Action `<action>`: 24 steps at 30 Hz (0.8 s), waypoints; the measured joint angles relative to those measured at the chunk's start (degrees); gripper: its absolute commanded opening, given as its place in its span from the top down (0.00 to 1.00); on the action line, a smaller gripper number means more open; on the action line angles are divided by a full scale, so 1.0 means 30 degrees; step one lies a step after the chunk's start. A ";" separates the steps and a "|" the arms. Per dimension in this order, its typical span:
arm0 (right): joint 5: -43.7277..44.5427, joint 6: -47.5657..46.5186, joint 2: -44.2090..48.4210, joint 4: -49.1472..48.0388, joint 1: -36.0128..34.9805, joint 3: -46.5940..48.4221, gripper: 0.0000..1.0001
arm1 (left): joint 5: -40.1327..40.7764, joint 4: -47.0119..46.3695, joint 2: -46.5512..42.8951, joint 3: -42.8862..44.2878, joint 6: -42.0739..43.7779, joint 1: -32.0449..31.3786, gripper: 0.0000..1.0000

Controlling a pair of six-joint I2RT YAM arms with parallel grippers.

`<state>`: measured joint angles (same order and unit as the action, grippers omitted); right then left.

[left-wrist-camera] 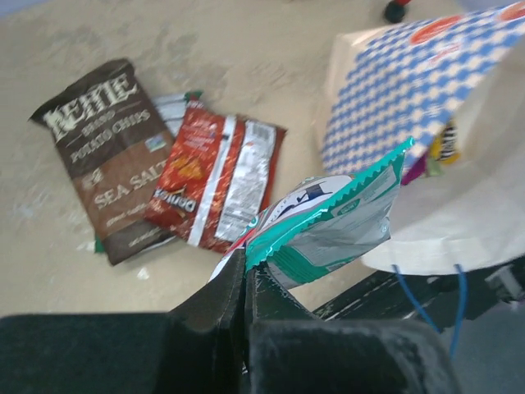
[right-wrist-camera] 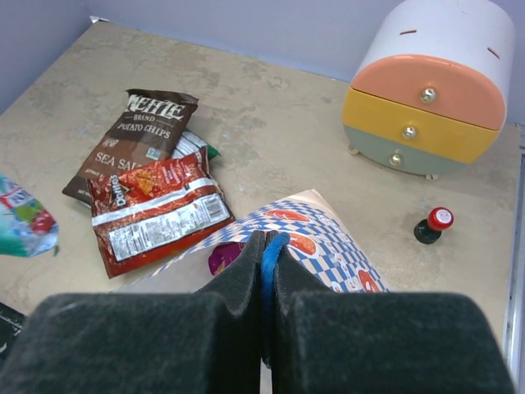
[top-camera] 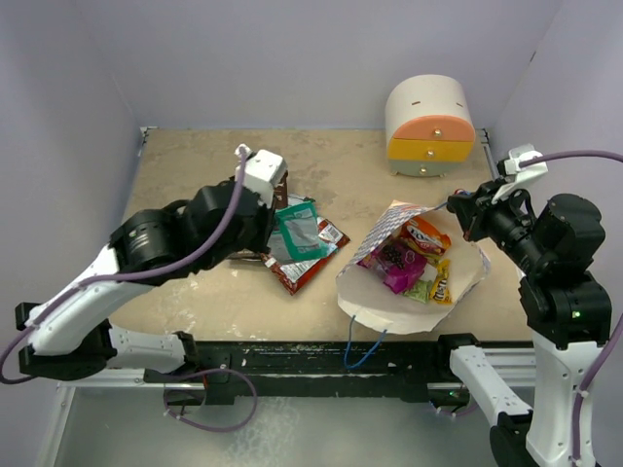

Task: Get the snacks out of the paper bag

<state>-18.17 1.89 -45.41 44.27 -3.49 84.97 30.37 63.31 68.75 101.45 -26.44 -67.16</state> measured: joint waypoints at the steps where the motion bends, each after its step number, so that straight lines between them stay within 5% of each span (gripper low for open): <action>1: 0.0131 0.0000 0.0000 0.0000 0.0000 0.0000 1.00 | -0.0204 0.0474 0.0386 0.0029 0.0022 0.0612 1.00; 13: 0.0816 0.0262 0.0015 -0.0168 0.0000 -0.0153 1.00 | -0.7817 -0.0692 0.6390 -0.0656 0.1290 1.0491 1.00; 19: 0.0889 0.0466 -0.0233 -0.0219 0.0000 -0.0102 1.00 | -1.3172 -0.3606 0.8903 -0.0765 -0.1625 1.4695 1.00; 24: 0.0889 0.0459 -0.0714 -0.0197 0.0000 0.0189 1.00 | -1.6742 -0.6805 1.0630 -0.1005 -0.5049 1.5679 1.00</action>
<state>-15.51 3.27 -47.55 43.68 -3.49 85.54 -19.86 42.89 100.64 98.43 -41.58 -20.12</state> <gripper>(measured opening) 0.004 0.005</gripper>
